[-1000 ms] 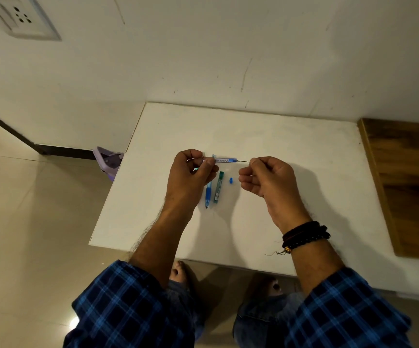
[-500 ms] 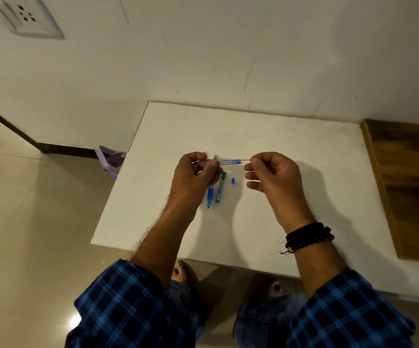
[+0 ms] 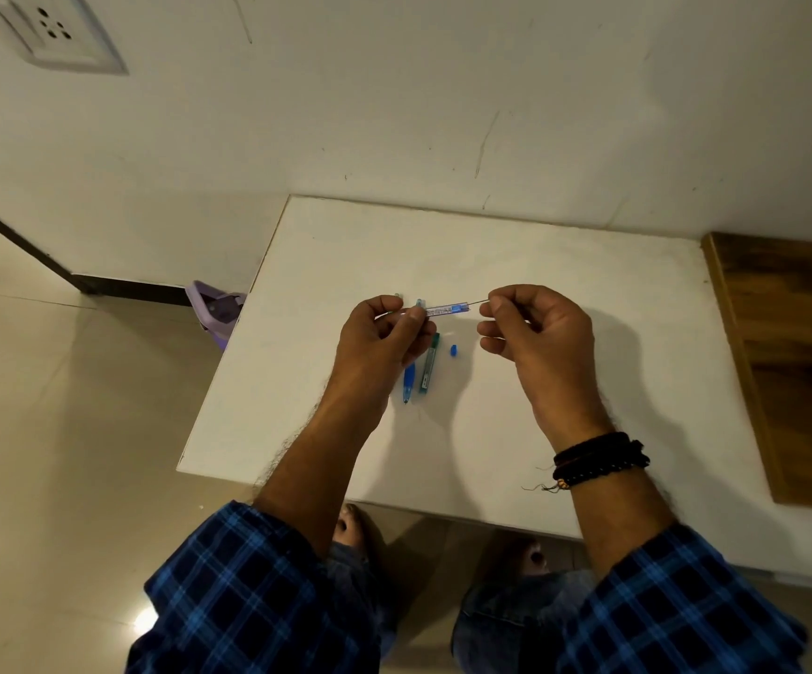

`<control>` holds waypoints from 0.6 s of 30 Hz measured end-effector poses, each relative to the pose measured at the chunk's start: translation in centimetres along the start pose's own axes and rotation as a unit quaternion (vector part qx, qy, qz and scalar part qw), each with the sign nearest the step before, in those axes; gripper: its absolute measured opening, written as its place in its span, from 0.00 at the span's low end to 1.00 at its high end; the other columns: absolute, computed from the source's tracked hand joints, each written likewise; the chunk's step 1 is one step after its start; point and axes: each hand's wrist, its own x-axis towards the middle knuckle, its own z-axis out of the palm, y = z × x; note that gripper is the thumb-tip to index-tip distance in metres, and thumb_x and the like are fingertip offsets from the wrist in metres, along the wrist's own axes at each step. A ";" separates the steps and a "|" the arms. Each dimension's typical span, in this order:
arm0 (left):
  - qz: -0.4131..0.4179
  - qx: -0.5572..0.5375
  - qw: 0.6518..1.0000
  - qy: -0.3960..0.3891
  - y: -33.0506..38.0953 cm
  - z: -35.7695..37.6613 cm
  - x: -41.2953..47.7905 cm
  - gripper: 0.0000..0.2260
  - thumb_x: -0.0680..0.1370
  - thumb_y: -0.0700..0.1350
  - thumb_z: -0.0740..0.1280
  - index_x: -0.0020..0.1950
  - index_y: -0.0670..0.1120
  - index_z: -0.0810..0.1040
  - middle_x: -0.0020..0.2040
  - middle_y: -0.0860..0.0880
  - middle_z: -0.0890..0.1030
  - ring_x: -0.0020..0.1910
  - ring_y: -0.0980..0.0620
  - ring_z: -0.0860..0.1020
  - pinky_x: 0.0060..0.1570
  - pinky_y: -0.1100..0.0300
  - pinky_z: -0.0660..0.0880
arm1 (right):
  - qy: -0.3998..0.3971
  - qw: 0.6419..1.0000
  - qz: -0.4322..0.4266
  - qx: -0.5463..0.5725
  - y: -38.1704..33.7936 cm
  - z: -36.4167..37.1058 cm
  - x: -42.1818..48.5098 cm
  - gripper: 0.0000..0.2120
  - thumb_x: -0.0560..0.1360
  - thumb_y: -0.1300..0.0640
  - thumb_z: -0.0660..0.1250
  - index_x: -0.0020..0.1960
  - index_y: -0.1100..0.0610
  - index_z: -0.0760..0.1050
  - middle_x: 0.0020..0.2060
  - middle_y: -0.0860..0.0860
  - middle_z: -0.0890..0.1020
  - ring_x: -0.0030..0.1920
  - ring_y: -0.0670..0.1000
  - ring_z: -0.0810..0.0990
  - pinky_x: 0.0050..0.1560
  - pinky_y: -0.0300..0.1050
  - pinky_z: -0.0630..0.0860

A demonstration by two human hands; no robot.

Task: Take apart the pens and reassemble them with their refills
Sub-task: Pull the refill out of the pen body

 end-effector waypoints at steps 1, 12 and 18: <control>-0.003 -0.010 1.000 -0.002 0.0 0.0 0.0 0.13 0.80 0.44 0.69 0.62 0.41 0.73 0.47 0.44 0.87 0.50 0.49 0.85 0.58 0.52 0.80 | -0.002 1.000 0.001 0.006 -0.1 0.1 -0.1 0.05 0.80 0.60 0.68 0.52 0.59 0.82 0.45 0.53 0.87 0.42 0.51 0.87 0.44 0.45 0.84; -0.015 -0.033 0.999 -0.009 0.0 0.3 -0.1 0.14 0.80 0.43 0.70 0.63 0.41 0.73 0.49 0.43 0.86 0.50 0.49 0.85 0.56 0.55 0.81 | 0.019 0.999 -0.024 0.008 -0.2 0.2 -0.2 0.04 0.80 0.61 0.67 0.50 0.59 0.81 0.45 0.54 0.86 0.43 0.51 0.87 0.47 0.49 0.85; -0.023 -0.056 0.998 -0.017 0.0 0.7 -0.3 0.15 0.80 0.42 0.69 0.64 0.39 0.73 0.47 0.44 0.86 0.48 0.49 0.85 0.51 0.59 0.81 | 0.005 1.000 -0.027 0.006 -0.4 0.1 -0.1 0.05 0.80 0.60 0.68 0.53 0.59 0.82 0.46 0.54 0.86 0.44 0.51 0.87 0.48 0.48 0.85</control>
